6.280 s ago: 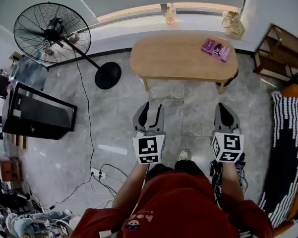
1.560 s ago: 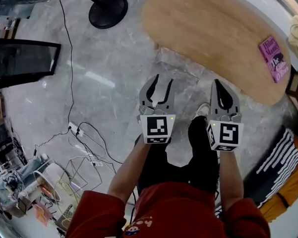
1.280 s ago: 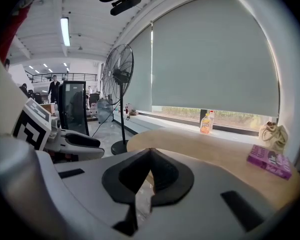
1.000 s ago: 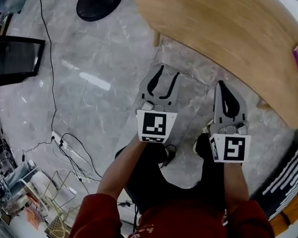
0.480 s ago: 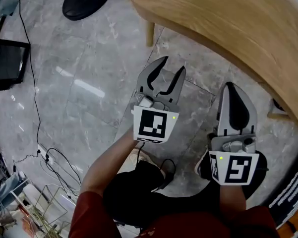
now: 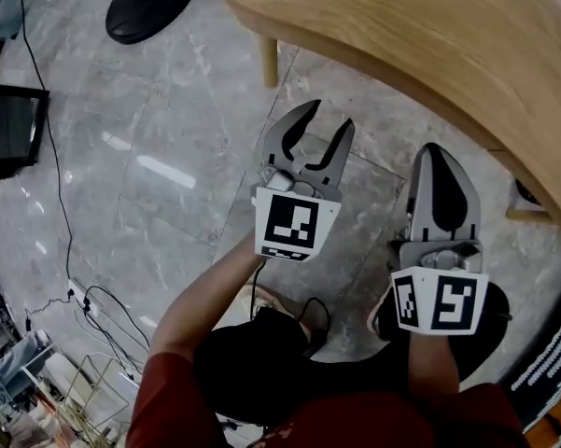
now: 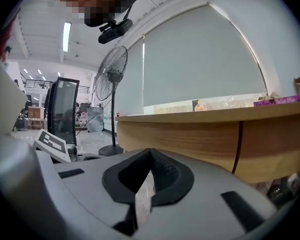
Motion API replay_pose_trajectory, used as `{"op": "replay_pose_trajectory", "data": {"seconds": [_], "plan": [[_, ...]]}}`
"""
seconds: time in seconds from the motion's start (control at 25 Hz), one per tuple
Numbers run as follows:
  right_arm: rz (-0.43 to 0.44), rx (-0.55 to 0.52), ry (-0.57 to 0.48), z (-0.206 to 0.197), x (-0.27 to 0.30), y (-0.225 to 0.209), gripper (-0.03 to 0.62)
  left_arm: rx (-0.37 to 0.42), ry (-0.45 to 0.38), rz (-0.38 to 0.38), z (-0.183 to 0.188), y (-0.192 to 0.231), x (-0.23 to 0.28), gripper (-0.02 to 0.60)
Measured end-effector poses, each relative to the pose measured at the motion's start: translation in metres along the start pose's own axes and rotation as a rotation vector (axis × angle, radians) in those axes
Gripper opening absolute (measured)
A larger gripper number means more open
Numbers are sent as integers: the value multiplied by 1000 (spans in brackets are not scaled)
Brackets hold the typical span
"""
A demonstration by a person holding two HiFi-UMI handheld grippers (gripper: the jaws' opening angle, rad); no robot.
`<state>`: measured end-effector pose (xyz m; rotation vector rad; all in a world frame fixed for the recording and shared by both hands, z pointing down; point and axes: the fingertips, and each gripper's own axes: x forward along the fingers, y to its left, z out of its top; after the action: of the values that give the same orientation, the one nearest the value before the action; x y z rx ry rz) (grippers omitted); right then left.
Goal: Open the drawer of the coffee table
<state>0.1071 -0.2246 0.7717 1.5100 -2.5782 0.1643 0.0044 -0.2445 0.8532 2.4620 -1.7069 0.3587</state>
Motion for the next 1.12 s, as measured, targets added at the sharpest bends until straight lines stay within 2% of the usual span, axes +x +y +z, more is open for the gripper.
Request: {"op": "replay_pose_trajectory", "data": {"seconds": [0.16,0.4,0.48,0.64,0.76,0.96,1.12], "plan": [[14,18,3,2,-2,1,-3,-88,-35,-26,3,-1,8,173],[32,42,-2,7,-2,7,-3,-403,-107,-127,9,-3,26,186],[32,41,-6,7,-1,7,-3,-542,-144,-171,10,-4,31,190],[23,44,-1,7,1,6,-3,-929,-222,-249,10,5,45,201],[30,50,-3,7,-1,7,-3,-1117,-290,-306,10,7,51,216],[41,56,-1,4,-2,10,-3,-1278,-419,-357,19,10,55,218],[45,54,2,3,-2,11,-3,-1368,-514,-403,30,9,60,218]]}}
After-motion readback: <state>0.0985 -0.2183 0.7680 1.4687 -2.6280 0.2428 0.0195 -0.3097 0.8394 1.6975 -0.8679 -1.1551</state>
